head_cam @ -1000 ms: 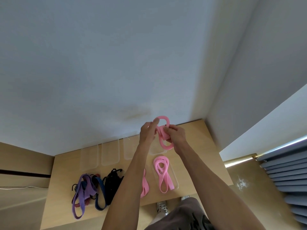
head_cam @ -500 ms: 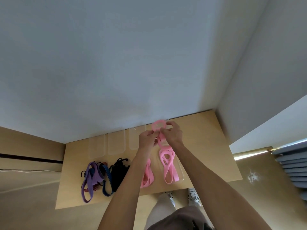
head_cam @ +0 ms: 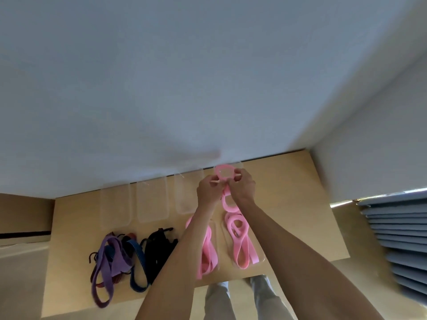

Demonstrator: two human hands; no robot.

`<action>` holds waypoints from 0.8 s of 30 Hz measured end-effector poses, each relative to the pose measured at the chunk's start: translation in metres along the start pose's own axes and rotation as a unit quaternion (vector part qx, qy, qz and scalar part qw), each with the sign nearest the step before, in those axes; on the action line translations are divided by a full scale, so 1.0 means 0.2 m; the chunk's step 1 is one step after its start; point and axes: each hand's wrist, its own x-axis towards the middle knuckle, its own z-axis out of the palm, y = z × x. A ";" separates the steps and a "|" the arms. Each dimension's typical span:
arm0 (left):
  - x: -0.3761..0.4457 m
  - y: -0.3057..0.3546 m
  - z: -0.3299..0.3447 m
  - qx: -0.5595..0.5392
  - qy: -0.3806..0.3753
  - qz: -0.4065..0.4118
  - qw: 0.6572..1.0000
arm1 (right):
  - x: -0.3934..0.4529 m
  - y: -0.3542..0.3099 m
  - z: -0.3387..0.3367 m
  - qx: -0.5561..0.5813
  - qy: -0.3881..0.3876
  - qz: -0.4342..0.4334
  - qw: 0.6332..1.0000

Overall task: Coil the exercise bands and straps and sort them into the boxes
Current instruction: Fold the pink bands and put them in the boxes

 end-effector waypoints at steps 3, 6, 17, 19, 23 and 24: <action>0.09 0.00 0.04 0.026 -0.007 0.004 1.000 | 0.08 0.00 0.04 -0.016 0.014 0.010 1.000; 0.16 -0.01 0.09 0.071 -0.019 0.000 0.997 | 0.15 0.04 0.06 -0.028 0.025 0.028 0.999; 0.27 -0.03 0.16 0.135 0.005 0.073 0.988 | 0.31 0.10 0.15 -0.039 0.029 0.040 0.998; 0.28 -0.04 0.17 0.150 0.002 0.081 0.985 | 0.32 0.12 0.16 -0.045 0.027 0.041 0.998; 0.29 -0.06 0.20 0.228 0.001 0.099 0.969 | 0.32 0.15 0.18 -0.072 0.025 0.027 0.997; 0.28 -0.06 0.20 0.236 0.005 0.105 0.966 | 0.32 0.15 0.18 -0.085 0.022 0.020 0.996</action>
